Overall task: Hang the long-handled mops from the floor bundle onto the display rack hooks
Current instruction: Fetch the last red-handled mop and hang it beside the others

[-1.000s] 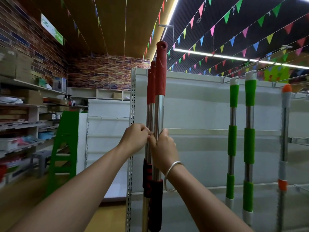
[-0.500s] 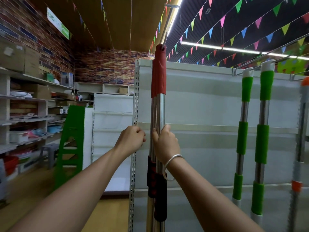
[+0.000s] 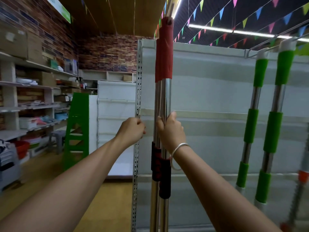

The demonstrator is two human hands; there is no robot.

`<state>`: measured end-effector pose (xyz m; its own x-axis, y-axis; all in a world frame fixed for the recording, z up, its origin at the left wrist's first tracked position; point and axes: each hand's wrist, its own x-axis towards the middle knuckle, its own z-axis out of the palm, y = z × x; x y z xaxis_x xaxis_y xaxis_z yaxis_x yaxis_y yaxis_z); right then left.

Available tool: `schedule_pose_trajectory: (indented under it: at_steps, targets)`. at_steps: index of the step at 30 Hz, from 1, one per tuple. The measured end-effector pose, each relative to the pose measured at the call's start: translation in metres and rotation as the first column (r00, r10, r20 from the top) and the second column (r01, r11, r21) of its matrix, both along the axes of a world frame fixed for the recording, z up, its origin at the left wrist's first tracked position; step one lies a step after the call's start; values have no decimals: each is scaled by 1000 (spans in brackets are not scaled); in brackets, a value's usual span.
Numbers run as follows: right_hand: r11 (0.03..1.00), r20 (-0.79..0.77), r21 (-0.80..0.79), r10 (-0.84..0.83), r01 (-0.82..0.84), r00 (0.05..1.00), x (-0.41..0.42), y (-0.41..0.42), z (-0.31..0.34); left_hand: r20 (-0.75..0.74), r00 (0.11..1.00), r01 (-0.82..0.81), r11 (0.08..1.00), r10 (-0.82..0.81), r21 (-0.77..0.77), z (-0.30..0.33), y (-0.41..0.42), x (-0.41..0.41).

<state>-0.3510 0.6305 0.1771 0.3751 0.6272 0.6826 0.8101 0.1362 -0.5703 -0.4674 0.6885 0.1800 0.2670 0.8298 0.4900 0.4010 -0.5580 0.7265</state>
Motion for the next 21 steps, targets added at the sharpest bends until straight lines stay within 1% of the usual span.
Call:
schedule_pose_trajectory:
  at_steps: [5, 12, 17, 21]
  targets:
    - [1000, -5, 20, 1, -1, 1000, -1, -2, -2, -26, 1000, 16, 1000, -16, 4, -5, -4, -1]
    - [998, -14, 69, 16, -15, 1000, -7, -6, -7, -24, 998, 58, 998, -58, -2, -6, -11, 4]
    - [998, -33, 66, 27, -25, 999, -10, -10, -7, -37, 995, 92, 996, -92, -3, -7, -16, 10]
    - [999, -47, 52, -5, 7, 999, -9, -13, -4, -30, 993, 117, 993, -117, -12, -7, -17, 7]
